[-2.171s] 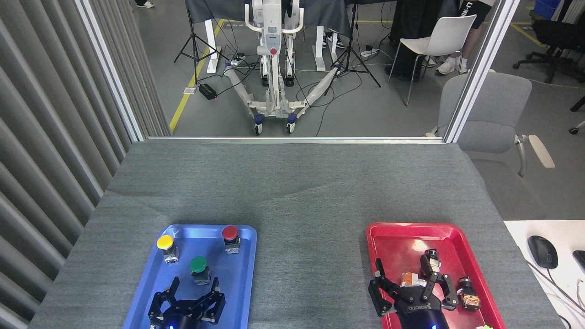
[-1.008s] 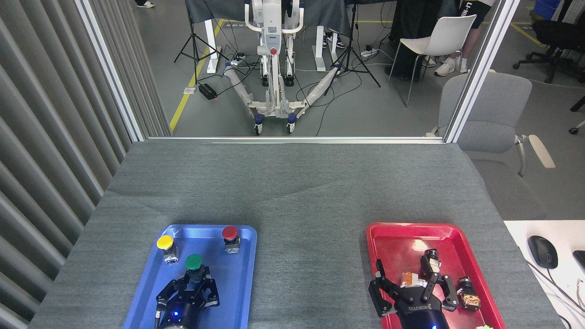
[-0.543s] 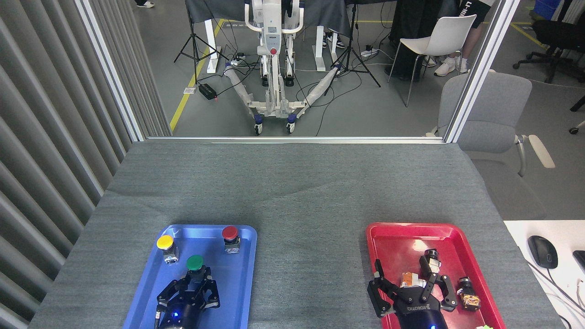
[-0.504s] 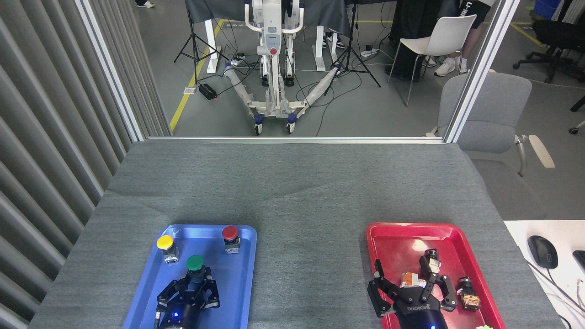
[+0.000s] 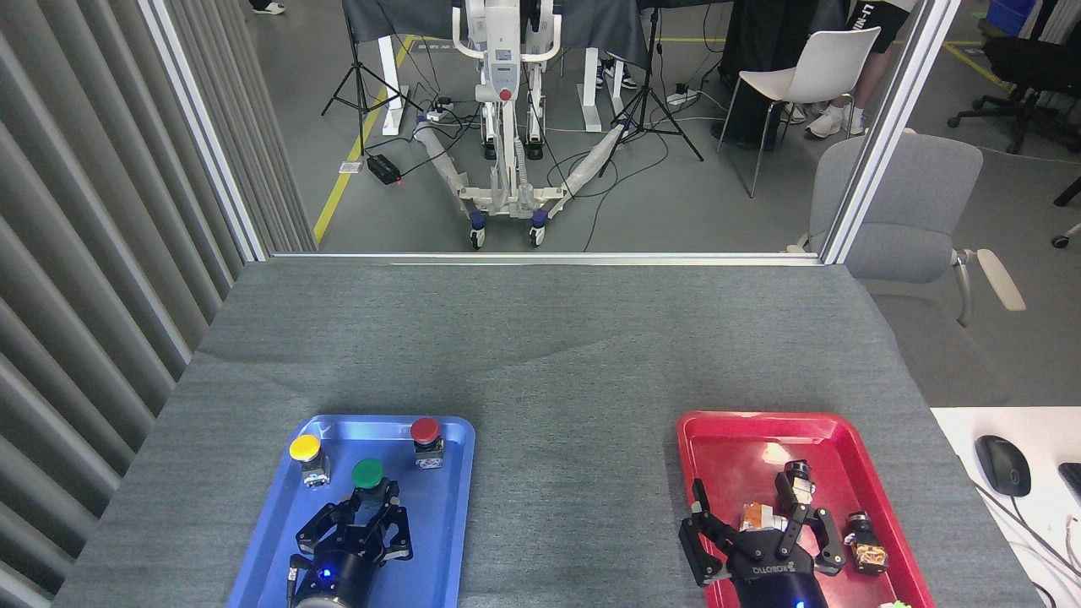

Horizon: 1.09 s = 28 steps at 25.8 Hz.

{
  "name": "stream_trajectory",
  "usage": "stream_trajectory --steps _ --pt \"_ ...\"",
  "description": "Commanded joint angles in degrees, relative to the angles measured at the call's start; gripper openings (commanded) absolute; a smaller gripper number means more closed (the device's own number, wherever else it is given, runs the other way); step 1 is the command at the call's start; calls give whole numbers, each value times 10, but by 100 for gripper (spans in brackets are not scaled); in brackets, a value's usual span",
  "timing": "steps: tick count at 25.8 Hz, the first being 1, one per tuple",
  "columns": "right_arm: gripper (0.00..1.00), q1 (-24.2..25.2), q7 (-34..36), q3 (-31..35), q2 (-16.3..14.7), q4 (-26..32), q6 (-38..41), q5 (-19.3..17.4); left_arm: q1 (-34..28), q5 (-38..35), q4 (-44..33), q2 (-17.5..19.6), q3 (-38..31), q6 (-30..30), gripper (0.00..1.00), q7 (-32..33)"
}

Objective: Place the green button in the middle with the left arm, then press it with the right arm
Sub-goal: 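Lift the green button with the left gripper toward the table middle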

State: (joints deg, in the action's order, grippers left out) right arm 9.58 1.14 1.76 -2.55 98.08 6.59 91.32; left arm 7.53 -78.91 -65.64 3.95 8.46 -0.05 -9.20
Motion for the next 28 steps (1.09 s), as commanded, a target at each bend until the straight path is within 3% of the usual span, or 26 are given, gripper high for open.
stream_trajectory --steps 1,5,7,10,13,16,18,21,28 --pt "99 0 0 0 0 0 0 0 -13 0 -94 6 1 -68 7 -17" --pt "99 0 0 0 0 0 0 0 -2 2 -136 4 33 -169 5 -52" --pt "99 0 0 0 0 0 0 0 35 -1 -118 3 93 -170 2 -50" --pt "99 0 0 0 0 -1 0 0 106 -3 -29 -7 193 -141 2 -49" --pt "99 0 0 0 -1 -1 0 0 168 -4 97 -45 270 -110 2 -49" --pt "99 0 1 0 0 -1 0 0 192 -13 209 -102 283 -92 5 -57" --pt "99 0 1 0 0 -1 0 0 203 -24 265 -118 282 -80 5 -59" --pt "99 0 1 0 0 -1 0 0 204 -17 287 -117 283 -51 5 -59" --pt "99 2 1 0 0 0 0 0 204 -4 314 -117 280 -46 8 -61"
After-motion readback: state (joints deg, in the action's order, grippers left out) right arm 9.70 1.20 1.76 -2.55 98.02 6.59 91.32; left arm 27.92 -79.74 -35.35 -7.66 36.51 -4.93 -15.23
